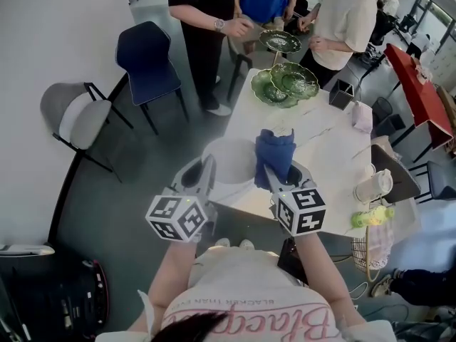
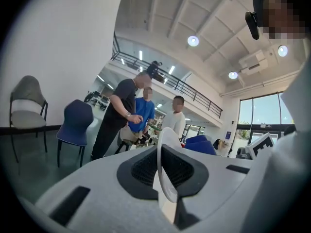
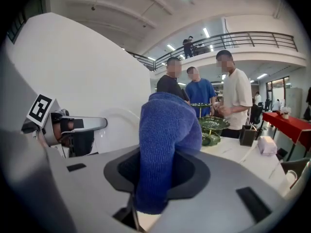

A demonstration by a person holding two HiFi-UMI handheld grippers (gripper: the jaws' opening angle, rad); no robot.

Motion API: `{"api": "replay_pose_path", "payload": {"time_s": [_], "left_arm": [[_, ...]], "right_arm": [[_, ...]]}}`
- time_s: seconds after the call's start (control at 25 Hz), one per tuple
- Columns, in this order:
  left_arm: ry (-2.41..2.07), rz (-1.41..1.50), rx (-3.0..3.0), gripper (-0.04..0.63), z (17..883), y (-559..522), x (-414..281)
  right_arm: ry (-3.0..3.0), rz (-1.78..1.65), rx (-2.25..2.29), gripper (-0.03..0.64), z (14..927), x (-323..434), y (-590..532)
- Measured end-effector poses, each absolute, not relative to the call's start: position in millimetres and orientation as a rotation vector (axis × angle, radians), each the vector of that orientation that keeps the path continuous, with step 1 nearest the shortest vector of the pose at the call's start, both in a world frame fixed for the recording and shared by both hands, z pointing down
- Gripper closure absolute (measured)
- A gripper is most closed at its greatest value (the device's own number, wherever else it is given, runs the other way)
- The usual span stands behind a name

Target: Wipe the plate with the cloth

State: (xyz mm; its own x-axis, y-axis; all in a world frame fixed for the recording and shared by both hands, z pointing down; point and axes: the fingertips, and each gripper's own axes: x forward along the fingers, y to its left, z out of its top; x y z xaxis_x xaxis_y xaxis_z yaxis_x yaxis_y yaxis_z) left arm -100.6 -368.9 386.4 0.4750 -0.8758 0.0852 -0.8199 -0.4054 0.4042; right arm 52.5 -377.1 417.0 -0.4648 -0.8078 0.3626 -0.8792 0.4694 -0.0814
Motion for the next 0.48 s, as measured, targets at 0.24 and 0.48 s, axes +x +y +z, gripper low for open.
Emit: {"api": "replay_pose_path", "payload": {"time_s": [0.24,0.48], "left_arm": [[-1.416,-0.232,2.341,0.577,378.7,-369.7,-100.9],[-1.407,-0.235,2.359,0.577,371.1,-367.0,-94.5]], "right_arm": [[-2.592,0.361,1.424,0.506,387.0,36.6,-352.2],[-2.702,0.291,1.231,0.506,373.2,-11.3,-339.4]]}}
